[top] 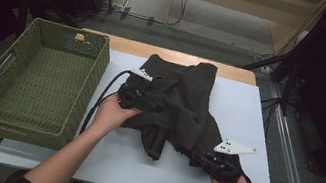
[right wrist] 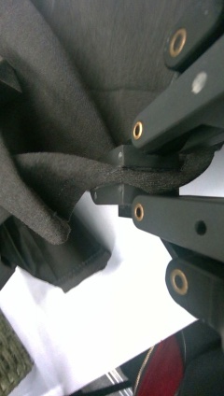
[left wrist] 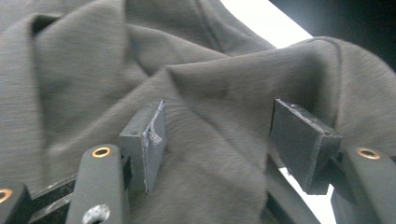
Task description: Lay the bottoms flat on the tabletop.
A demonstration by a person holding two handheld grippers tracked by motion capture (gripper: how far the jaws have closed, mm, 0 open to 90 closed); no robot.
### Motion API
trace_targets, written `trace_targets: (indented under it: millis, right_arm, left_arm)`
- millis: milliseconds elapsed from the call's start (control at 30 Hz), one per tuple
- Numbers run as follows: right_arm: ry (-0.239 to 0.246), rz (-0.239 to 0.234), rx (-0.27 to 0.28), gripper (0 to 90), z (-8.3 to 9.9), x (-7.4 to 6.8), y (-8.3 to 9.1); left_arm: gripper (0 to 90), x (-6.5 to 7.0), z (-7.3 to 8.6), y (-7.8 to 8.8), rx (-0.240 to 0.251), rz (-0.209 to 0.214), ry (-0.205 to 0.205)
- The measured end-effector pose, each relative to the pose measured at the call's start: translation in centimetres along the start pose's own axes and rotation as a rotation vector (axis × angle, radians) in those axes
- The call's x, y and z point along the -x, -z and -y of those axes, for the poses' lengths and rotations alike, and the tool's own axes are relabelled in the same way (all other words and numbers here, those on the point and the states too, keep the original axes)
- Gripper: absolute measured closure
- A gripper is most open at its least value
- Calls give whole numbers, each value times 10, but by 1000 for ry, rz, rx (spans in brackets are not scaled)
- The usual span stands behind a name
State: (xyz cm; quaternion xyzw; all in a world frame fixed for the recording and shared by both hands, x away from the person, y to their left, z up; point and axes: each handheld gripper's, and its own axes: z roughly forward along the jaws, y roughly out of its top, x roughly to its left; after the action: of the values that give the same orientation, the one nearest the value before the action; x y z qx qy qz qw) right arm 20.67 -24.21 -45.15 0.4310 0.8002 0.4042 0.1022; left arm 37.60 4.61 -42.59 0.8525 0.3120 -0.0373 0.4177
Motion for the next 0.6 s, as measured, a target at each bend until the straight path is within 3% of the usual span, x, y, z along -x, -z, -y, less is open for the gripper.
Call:
trace_targets:
  millis: [100, 267, 433, 600]
  right_arm:
    - [-3, 29, -9, 833, 1, 3, 0]
    - [-37, 34, -5, 833, 3, 11, 1]
    - [-36, 45, -16, 826, 5, 14, -4]
    - [-45, 50, -26, 825, 6, 18, -8]
  left_arm:
    - [371, 10, 2, -8, -28, 1, -31]
    - [371, 17, 8, -24, -74, -22, -64]
    - [393, 11, 17, -39, -103, -66, -58]
    - [535, 2, 30, -56, -132, -88, -15]
